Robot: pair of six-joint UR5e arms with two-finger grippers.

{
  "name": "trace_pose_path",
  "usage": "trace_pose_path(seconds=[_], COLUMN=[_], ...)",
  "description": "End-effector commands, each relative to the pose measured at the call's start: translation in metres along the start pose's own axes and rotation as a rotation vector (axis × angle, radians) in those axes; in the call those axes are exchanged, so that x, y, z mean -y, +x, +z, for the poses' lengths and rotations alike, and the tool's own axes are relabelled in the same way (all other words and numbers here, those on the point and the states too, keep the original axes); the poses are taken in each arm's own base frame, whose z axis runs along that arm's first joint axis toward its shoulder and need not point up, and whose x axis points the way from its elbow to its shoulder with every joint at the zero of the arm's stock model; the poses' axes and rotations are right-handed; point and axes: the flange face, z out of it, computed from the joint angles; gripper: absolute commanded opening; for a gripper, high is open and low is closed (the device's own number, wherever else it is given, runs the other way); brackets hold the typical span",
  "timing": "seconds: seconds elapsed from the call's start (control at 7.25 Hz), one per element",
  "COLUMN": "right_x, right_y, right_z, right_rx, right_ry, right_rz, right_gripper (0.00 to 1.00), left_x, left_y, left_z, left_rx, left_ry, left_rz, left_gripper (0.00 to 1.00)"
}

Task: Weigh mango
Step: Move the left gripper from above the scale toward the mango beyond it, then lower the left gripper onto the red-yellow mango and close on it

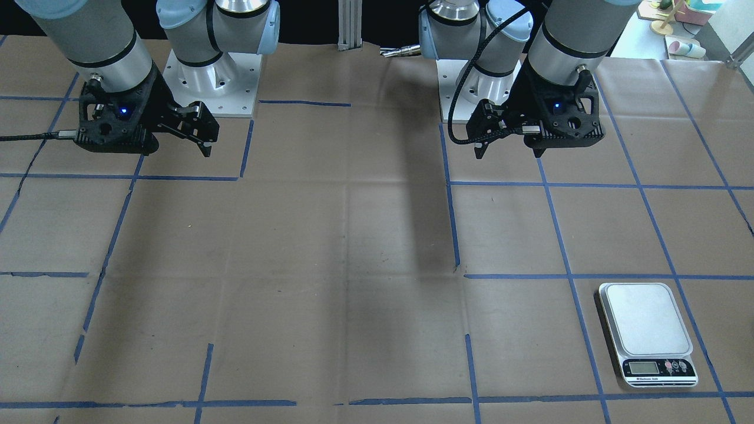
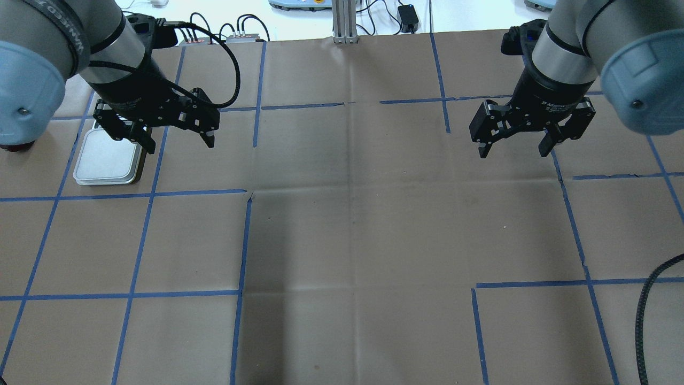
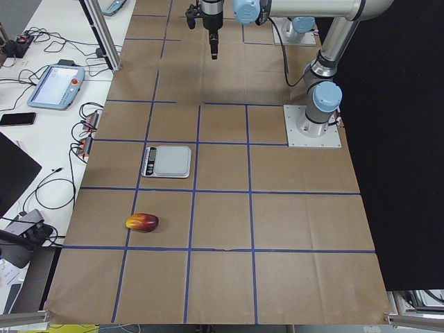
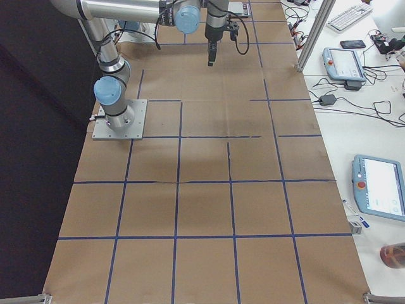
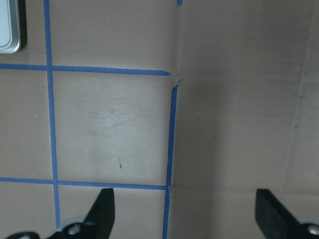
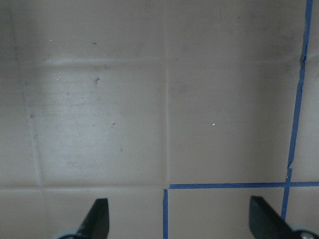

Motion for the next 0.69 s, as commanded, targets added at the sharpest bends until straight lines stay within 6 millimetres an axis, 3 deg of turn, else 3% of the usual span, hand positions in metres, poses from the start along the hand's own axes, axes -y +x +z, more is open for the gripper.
trace_pose_path(seconds=[0.0, 0.14, 0.41, 0.55], right_x=[0.000, 0.000, 0.000, 0.000], right_y=[0.000, 0.000, 0.000, 0.000], right_z=[0.000, 0.000, 0.000, 0.000], right_rx=[0.000, 0.000, 0.000, 0.000], right_ry=[0.000, 0.000, 0.000, 0.000], right_rz=[0.000, 0.000, 0.000, 0.000], right_gripper=[1.00, 1.00, 1.00, 1.00], left_x=[0.015, 0.032, 0.055, 0.070], left_y=[-0.022, -0.072, -0.209, -0.276], left_z=[-0.003, -0.001, 0.011, 0.028], left_rx=[-0.001, -0.007, -0.052, -0.047], left_ry=[0.012, 0.008, 0.018, 0.031], left_rz=[0.049, 0.043, 0.044, 0.061], left_gripper=[1.00, 1.00, 1.00, 1.00])
